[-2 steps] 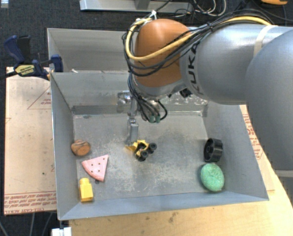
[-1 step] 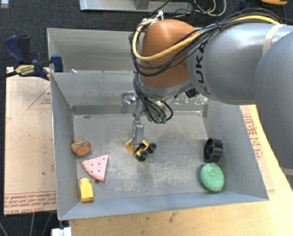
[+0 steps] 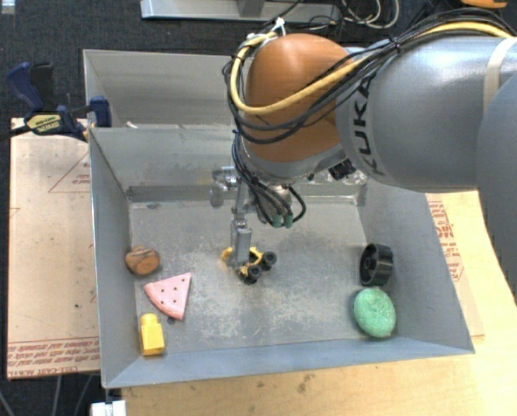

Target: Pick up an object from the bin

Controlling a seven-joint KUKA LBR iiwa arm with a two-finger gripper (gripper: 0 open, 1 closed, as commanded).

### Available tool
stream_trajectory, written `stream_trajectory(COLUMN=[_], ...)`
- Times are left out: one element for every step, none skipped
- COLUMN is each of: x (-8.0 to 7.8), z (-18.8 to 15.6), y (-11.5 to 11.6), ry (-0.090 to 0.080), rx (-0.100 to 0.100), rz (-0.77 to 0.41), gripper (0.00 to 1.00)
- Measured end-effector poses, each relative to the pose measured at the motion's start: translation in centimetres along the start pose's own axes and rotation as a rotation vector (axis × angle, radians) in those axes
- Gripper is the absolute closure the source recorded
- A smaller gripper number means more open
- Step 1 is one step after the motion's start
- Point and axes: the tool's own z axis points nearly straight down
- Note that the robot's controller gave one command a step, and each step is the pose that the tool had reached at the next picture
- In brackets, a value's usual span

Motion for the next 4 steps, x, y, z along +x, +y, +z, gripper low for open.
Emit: stream_trajectory(x=[-1.2,-0.4,1.2,1.4], z=[2.7,6.0,7.8,11.5], y=[-3.4,-7.2,-8.6,-6.5], ry=[-0.014,-0.001,-0.004,-0.005], rx=[-0.005,0.0,-0.003,-0.001], rz=[-0.167,-0.226,-0.064,-0.192], gripper=[0.0,0.0,0.0,0.0])
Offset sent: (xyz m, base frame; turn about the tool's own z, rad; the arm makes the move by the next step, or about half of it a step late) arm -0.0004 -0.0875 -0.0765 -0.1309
